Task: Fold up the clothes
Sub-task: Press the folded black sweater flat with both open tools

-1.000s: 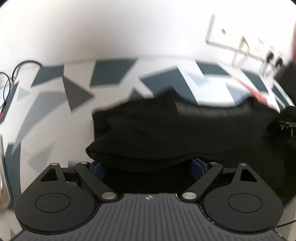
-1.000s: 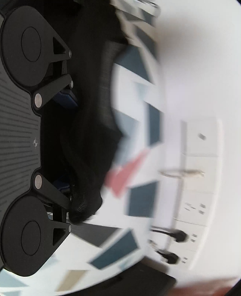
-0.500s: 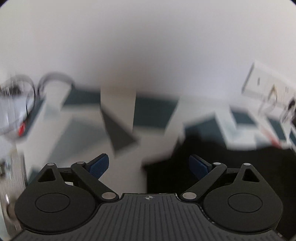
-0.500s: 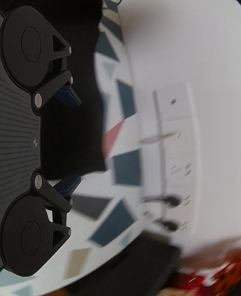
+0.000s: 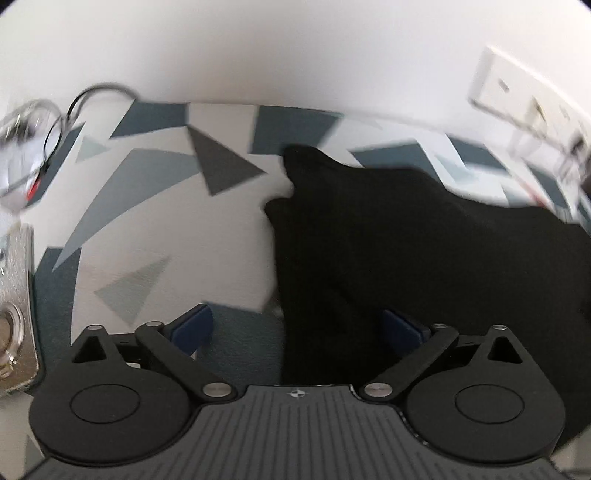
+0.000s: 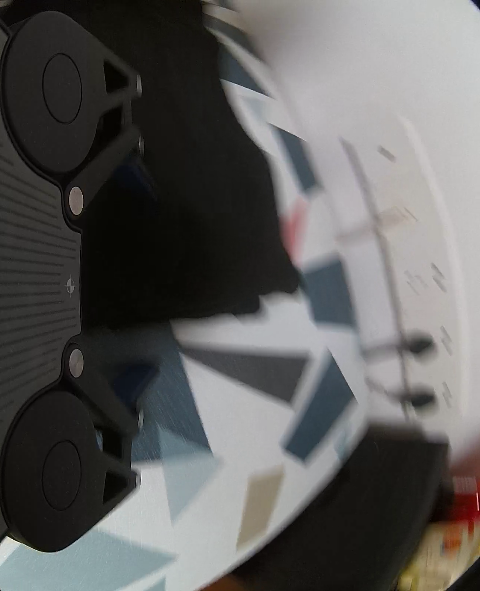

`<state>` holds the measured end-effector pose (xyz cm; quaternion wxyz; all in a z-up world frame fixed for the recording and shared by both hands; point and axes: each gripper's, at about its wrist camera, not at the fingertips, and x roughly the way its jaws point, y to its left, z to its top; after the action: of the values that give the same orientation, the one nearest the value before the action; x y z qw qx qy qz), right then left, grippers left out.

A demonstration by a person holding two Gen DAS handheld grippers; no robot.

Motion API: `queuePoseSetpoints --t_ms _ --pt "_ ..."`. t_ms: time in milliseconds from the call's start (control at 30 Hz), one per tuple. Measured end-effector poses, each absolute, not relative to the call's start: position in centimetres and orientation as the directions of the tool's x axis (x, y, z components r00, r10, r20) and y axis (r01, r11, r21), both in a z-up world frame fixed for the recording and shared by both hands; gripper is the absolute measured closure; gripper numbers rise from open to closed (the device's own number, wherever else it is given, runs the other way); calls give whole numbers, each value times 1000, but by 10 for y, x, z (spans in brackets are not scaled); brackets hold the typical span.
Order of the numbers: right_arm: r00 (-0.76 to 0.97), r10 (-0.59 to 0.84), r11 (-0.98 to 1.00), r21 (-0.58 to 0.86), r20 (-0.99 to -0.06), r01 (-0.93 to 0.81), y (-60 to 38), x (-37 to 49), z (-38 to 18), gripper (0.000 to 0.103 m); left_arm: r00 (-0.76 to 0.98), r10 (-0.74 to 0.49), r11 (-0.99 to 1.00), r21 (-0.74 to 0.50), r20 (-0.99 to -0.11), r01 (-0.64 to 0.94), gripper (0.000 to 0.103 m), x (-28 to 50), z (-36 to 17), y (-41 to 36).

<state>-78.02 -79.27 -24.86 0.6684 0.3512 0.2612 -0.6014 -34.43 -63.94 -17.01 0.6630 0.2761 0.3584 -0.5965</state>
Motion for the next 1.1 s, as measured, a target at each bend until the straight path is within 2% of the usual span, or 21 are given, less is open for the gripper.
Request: queuePoseSetpoints --t_ms 67,100,167,233,267,367,433,467,500,533,567,633,667,767,900,1033,1100 --pt "153 -612 76 135 -776 988 -786 -774 -248 35 16 -598 123 -73 -802 990 10 -348 -169 -628" --pt "164 -609 93 136 -776 986 -782 -772 -247 39 11 -597 122 -77 -802 990 14 -350 -168 -622" --pt "186 -602 104 155 -777 982 -774 -774 -245 63 4 -593 123 -85 -805 989 24 -354 -165 -608" --pt "213 -587 105 187 -781 977 -763 -779 -243 74 -7 -587 107 -86 -810 991 33 -359 -163 -594" --pt "226 -576 103 204 -786 973 -758 -782 -242 76 -12 -583 97 -84 -813 992 36 -362 -162 -587" --pt "244 -548 109 221 -800 969 -736 -789 -240 78 -39 -557 77 -98 -830 992 36 -366 -160 -568" --pt "249 -533 109 226 -808 968 -721 -793 -239 78 -71 -532 55 -118 -844 992 29 -368 -159 -559" --pt "249 -530 102 231 -811 968 -716 -795 -238 75 -101 -517 40 -142 -850 989 15 -368 -158 -557" --pt "248 -530 92 235 -811 968 -711 -798 -237 72 -132 -507 32 -172 -852 985 10 -365 -158 -558" --pt "240 -542 75 238 -806 968 -707 -801 -236 62 -148 -504 38 -194 -851 980 10 -362 -157 -560" --pt "231 -559 55 242 -796 969 -704 -804 -234 46 -150 -505 54 -204 -850 977 10 -358 -157 -564" --pt "221 -592 25 257 -775 966 -702 -808 -229 26 -127 -507 102 -206 -852 973 10 -347 -156 -579" --pt "222 -604 19 264 -765 964 -703 -808 -227 21 -123 -513 115 -210 -850 971 8 -343 -156 -587" --pt "205 -618 37 232 -759 972 -711 -802 -226 15 -110 -542 109 -200 -833 974 1 -337 -159 -616" --pt "98 -614 33 98 -783 995 -728 -785 -234 13 -22 -537 48 -57 -843 997 0 -355 -162 -657" --pt "102 -590 27 106 -801 994 -735 -778 -250 2 -5 -556 64 -49 -831 997 0 -362 -163 -668" --pt "97 -611 33 97 -785 995 -732 -775 -253 1 2 -565 75 -49 -825 996 0 -363 -164 -665"
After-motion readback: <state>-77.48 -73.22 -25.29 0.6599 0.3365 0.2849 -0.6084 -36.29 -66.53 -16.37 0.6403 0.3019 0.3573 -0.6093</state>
